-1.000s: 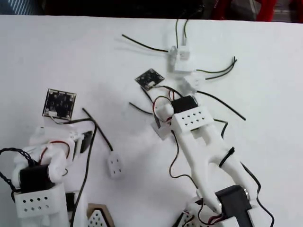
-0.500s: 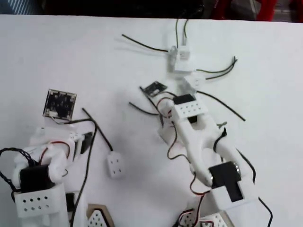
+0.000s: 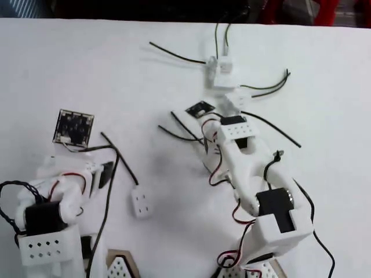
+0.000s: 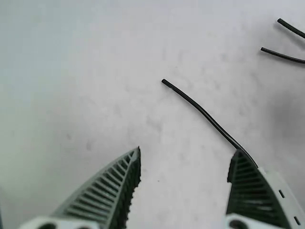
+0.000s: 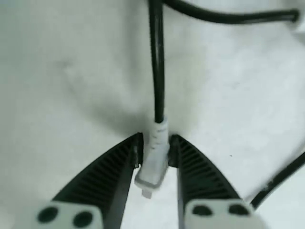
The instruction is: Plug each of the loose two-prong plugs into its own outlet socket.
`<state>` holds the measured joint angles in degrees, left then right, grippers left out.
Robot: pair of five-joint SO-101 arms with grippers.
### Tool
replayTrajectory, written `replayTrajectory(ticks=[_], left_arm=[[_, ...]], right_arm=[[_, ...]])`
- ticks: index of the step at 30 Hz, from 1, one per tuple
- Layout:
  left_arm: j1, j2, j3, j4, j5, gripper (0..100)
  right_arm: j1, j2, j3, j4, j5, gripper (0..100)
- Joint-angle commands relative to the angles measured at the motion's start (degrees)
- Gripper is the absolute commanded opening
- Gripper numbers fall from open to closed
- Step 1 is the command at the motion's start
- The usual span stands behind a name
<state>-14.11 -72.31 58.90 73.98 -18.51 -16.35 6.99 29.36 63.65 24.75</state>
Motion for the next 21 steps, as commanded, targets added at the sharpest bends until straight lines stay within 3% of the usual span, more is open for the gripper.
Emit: replayTrajectory(ticks=[1, 5, 10, 21], left_arm=[[0.8, -1.4, -0.3, -1.2, 0.6, 29], [0.8, -1.4, -0.3, -1.1, 0.6, 29], [0.8, -1.4, -0.3, -1.1, 0.6, 29], [0.8, -1.4, 1.2, -1.4, 0.4, 29]], right_arm=[[0.9, -0.6, -0.5, -1.8, 0.4, 2.2], [1.5, -0.6, -0.5, -1.5, 0.4, 2.2], [1.5, -0.6, -0.8, 1.0, 0.1, 9.7], [1.5, -0.5, -5.5, 5.8, 0.2, 9.8]])
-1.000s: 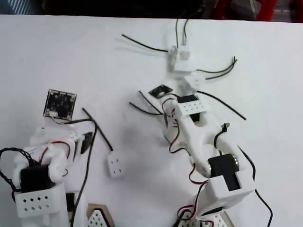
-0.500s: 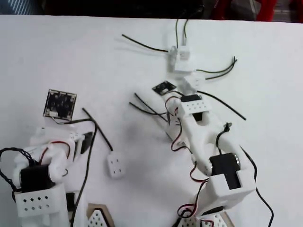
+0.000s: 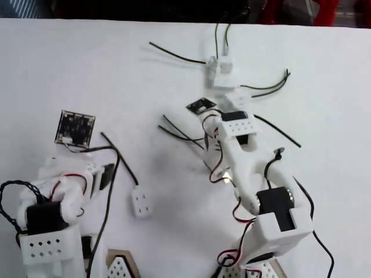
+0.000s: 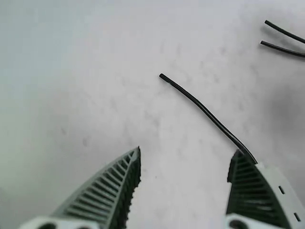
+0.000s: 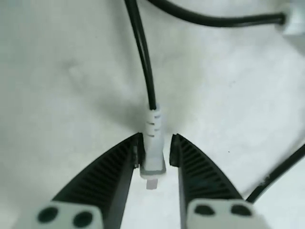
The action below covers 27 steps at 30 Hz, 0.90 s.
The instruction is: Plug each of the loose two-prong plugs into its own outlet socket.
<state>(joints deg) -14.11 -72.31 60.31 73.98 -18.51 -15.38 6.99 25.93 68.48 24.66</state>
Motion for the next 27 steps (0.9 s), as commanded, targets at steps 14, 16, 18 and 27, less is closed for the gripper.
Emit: replayTrajectory(ticks=[14, 16, 18, 27], left_arm=[[0.8, -1.4, -0.2, -1.4, 0.3, 29], [0.8, -1.4, -0.3, -1.4, 0.4, 29], [0.8, -1.5, -0.5, -1.4, 0.4, 29], [6.1, -1.1, -0.6, -0.5, 0.3, 32]], right_arm=[[0.2, -2.1, -3.4, 5.4, 0.4, 1.7], [-0.3, -5.1, -5.3, 10.4, 0.4, 1.7], [-1.3, -9.9, -7.1, 15.2, 0.4, 1.7], [-4.5, -32.9, -7.9, 18.9, -5.3, 1.7]])
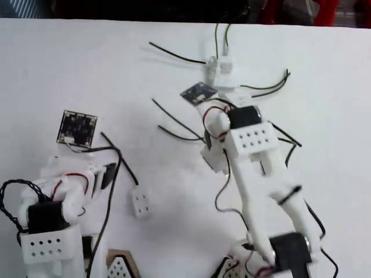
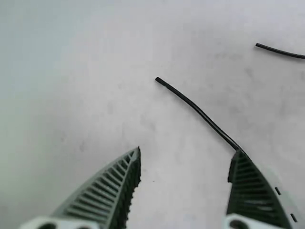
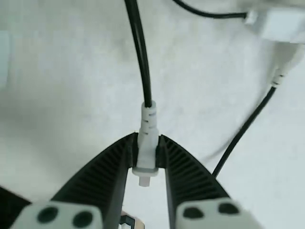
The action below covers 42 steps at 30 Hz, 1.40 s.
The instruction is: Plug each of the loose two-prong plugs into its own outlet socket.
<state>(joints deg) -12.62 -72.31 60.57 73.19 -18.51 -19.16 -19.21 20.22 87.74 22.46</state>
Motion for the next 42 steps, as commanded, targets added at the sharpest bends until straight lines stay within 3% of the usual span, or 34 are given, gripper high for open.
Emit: replayTrajectory(ticks=[1, 5, 10, 17, 21, 28, 35, 42], left_arm=[[6.3, -1.1, -0.9, 1.3, 0.3, 34], [10.7, -0.9, -3.3, 5.9, 0.5, 37], [10.9, 2.2, -9.4, 11.1, 0.5, 37], [10.9, 27.2, -22.6, 21.6, 0.8, 37], [11.1, 36.0, -26.5, 22.3, 7.9, 37], [19.6, 40.9, -23.6, 18.1, 20.3, 37], [22.8, 47.8, -16.4, 9.4, 21.3, 37], [23.2, 56.9, -15.4, 6.9, 20.8, 37]], right_arm=[[-0.7, -7.9, -2.2, -1.3, -4.7, 1.7], [-0.5, -9.1, 1.1, -8.3, -11.9, 1.7], [-0.5, -9.1, 12.7, -24.6, -21.1, 1.7], [-0.5, -9.1, 26.6, -45.2, -28.0, 1.7], [1.5, -9.5, 29.2, -47.5, -28.0, 1.7], [9.1, -9.5, 29.5, -49.4, -32.7, 1.7], [9.5, -9.4, 29.5, -49.5, -32.8, 1.7], [9.5, -9.3, 29.5, -49.5, -32.8, 1.7]])
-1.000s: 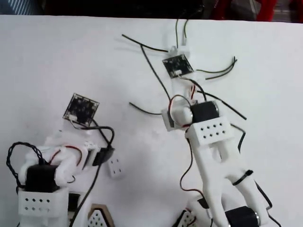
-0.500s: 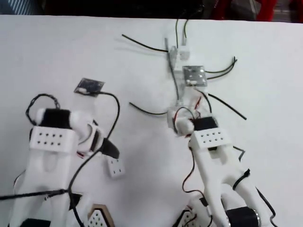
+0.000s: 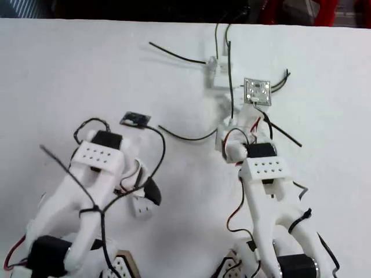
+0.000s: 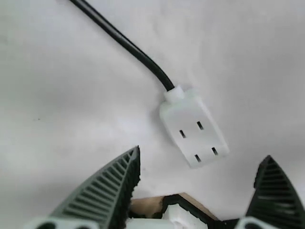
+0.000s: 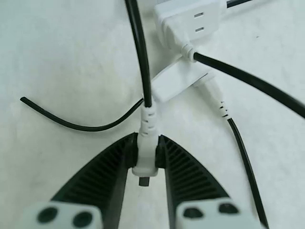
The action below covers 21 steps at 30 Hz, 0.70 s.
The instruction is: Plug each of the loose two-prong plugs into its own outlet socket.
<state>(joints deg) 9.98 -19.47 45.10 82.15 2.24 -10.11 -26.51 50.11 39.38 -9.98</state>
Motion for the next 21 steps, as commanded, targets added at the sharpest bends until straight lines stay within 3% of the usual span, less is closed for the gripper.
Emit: replayTrajectory(ticks=[1, 11, 14, 18, 21], left_arm=[[0.6, 5.8, 0.1, -2.5, 0.1, 37], [0.7, 24.1, -0.4, -11.6, 0.4, 36], [0.7, 24.4, -1.2, -12.7, 0.1, 25], [3.1, 24.4, -5.0, -12.3, 0.1, 2], [6.9, 24.4, -6.4, -10.2, 0.4, 4]], right_arm=[[0.4, -2.0, -0.4, -1.1, -0.4, 1.7], [0.5, -1.9, -0.4, -1.1, -0.4, 1.7], [0.5, -1.9, -0.4, -1.1, -0.4, 1.7], [0.5, -1.8, -0.4, -1.1, -0.4, 1.7], [0.5, -1.8, -0.4, -1.0, -0.4, 1.7]])
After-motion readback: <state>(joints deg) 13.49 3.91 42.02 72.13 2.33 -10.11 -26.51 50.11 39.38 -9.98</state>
